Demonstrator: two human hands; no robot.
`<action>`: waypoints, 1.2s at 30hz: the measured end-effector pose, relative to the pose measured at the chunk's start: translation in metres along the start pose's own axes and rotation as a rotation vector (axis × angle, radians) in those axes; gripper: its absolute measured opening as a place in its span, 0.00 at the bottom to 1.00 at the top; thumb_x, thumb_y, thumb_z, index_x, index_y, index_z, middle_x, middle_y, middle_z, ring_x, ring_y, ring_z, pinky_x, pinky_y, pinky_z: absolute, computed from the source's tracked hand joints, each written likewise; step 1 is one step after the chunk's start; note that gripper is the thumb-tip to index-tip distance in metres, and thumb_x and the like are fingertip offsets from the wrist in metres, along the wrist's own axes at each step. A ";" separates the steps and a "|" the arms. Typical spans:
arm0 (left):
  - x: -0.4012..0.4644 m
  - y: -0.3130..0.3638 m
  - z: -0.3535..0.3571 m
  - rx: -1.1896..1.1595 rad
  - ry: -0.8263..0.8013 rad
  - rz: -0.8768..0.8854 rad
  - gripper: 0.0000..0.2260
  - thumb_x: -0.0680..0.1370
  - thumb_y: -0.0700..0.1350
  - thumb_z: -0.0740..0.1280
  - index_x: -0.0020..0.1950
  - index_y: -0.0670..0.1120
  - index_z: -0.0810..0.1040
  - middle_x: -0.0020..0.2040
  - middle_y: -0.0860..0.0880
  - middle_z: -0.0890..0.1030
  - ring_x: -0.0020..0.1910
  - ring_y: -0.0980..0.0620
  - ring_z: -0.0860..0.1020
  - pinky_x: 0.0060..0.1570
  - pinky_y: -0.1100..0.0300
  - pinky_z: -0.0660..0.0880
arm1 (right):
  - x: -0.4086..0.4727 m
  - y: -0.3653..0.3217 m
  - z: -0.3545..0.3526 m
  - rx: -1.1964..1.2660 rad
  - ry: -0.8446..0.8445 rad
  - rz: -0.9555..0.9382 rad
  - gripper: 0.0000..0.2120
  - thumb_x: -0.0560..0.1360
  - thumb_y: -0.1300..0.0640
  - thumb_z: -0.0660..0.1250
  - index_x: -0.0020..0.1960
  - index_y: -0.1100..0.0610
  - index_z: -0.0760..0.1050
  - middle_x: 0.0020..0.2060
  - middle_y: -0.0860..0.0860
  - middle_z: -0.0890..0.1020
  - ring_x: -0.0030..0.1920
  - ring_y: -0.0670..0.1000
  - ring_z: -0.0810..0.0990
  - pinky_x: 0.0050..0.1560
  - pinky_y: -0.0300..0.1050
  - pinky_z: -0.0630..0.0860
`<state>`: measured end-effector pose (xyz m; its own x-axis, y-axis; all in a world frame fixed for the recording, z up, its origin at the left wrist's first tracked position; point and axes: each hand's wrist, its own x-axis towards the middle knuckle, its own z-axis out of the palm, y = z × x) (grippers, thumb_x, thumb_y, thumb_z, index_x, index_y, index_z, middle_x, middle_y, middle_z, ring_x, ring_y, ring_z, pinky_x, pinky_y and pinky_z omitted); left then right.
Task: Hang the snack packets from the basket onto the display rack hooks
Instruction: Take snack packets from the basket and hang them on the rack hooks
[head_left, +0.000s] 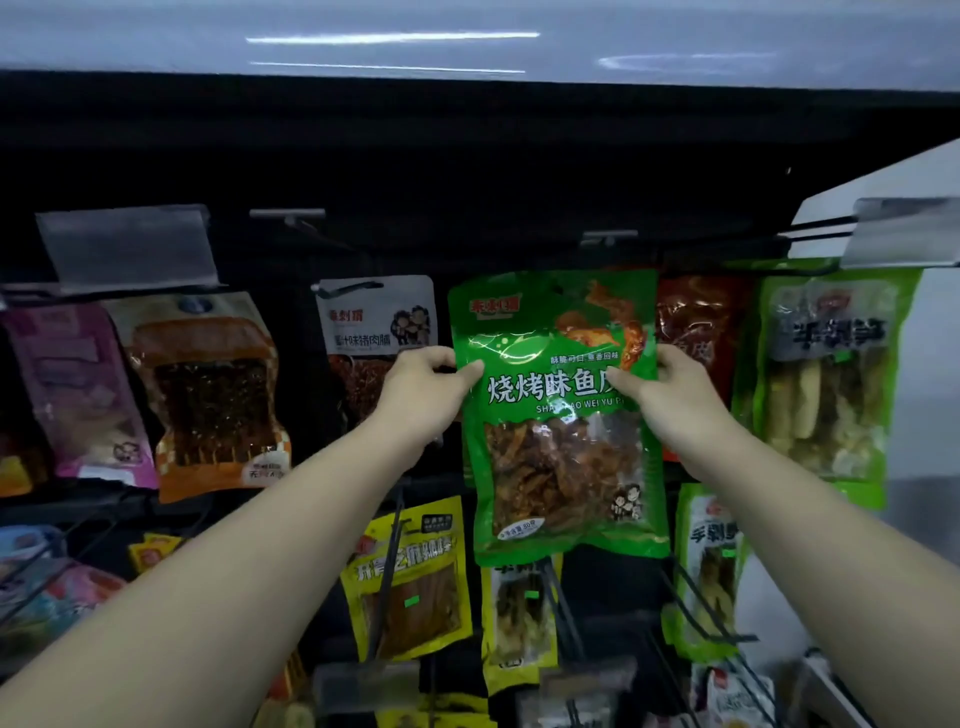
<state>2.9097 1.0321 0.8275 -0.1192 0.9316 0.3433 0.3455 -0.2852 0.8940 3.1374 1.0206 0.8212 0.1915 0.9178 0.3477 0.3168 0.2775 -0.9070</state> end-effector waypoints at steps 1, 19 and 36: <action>0.010 -0.003 0.004 0.030 0.028 -0.010 0.13 0.72 0.53 0.71 0.51 0.47 0.83 0.47 0.46 0.86 0.46 0.40 0.84 0.48 0.43 0.81 | 0.010 0.003 0.004 -0.025 0.012 0.006 0.21 0.75 0.52 0.70 0.65 0.54 0.71 0.59 0.50 0.79 0.59 0.54 0.78 0.65 0.56 0.72; 0.035 -0.036 -0.005 0.510 0.136 0.043 0.18 0.74 0.63 0.65 0.56 0.53 0.78 0.48 0.54 0.82 0.49 0.47 0.81 0.49 0.52 0.80 | 0.029 0.021 0.037 -0.361 0.294 -0.063 0.29 0.74 0.52 0.70 0.67 0.65 0.62 0.64 0.61 0.70 0.66 0.62 0.68 0.66 0.51 0.65; -0.256 -0.166 -0.320 1.224 -0.059 0.139 0.16 0.79 0.61 0.57 0.54 0.53 0.78 0.47 0.48 0.83 0.48 0.43 0.81 0.35 0.57 0.67 | -0.292 -0.064 0.319 -0.844 -0.627 -0.967 0.13 0.78 0.50 0.60 0.52 0.59 0.75 0.47 0.56 0.79 0.52 0.60 0.78 0.46 0.51 0.75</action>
<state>2.5852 0.7686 0.6832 0.0193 0.9280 0.3721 0.9997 -0.0134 -0.0183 2.7651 0.8249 0.7021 -0.7796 0.5018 0.3747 0.5749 0.8107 0.1105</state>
